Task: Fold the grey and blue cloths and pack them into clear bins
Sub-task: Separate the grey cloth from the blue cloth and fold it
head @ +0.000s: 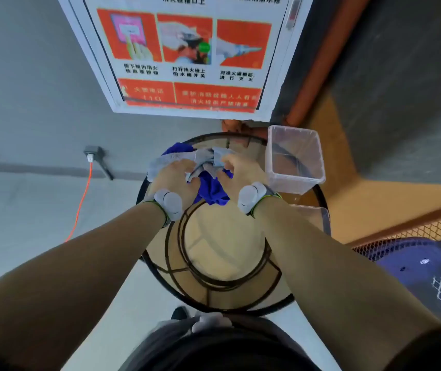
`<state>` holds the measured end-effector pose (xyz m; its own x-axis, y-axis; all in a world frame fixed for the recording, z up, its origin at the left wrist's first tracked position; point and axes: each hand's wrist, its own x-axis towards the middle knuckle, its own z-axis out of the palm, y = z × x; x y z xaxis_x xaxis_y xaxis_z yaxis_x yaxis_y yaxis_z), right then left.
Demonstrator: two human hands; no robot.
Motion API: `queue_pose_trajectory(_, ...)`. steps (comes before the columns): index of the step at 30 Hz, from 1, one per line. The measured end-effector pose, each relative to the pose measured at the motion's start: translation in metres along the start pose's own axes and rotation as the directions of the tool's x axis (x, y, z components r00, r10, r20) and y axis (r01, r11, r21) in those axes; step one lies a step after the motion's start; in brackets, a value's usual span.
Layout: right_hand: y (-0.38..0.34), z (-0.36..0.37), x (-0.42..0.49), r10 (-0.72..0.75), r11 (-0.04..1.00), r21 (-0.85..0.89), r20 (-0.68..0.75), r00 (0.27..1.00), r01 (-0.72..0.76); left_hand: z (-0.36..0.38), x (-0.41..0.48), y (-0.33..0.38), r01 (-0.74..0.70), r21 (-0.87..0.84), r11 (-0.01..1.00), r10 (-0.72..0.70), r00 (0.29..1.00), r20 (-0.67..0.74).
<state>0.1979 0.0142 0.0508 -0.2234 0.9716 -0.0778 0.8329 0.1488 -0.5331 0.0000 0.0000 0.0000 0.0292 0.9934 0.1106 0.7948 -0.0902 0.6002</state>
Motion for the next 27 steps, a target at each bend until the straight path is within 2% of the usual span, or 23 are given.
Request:
queue_pose_trajectory(3,0.004,0.006,0.01,0.017,1.0,0.011,0.018,1.0,-0.017,0.005,0.004,-0.014,0.098,0.023,0.995,-0.099,0.994,0.044)
queue_pose_trajectory(6,0.006,0.016,0.032,0.049,0.999,0.004,0.069,0.996,-0.049,0.014,0.016,-0.026,0.209,-0.024,0.978,-0.205,0.973,0.105)
queue_pose_trajectory(9,0.007,0.022,0.053,0.058,0.998,0.015,0.082,0.995,-0.059,0.021,0.03,-0.027,0.242,-0.042,0.969,-0.238,0.968,0.085)
queue_pose_trajectory(13,0.008,0.031,0.075,0.055,0.998,-0.009,0.087,0.995,-0.054,0.033,0.052,-0.026,0.207,0.049,0.977,-0.211,0.97,0.119)
queue_pose_trajectory(21,0.011,0.039,0.08,0.043,0.998,-0.056,0.069,0.997,-0.039,0.035,0.066,-0.031,0.263,0.053,0.963,-0.268,0.958,0.103)
queue_pose_trajectory(24,0.01,0.036,0.078,0.042,0.998,-0.058,0.072,0.997,-0.038,0.034,0.068,-0.031,0.326,0.025,0.945,-0.326,0.936,0.133)
queue_pose_trajectory(27,0.01,0.031,0.074,0.038,0.998,-0.05,0.069,0.997,-0.035,0.034,0.068,-0.029,0.307,0.091,0.947,-0.318,0.936,0.148)
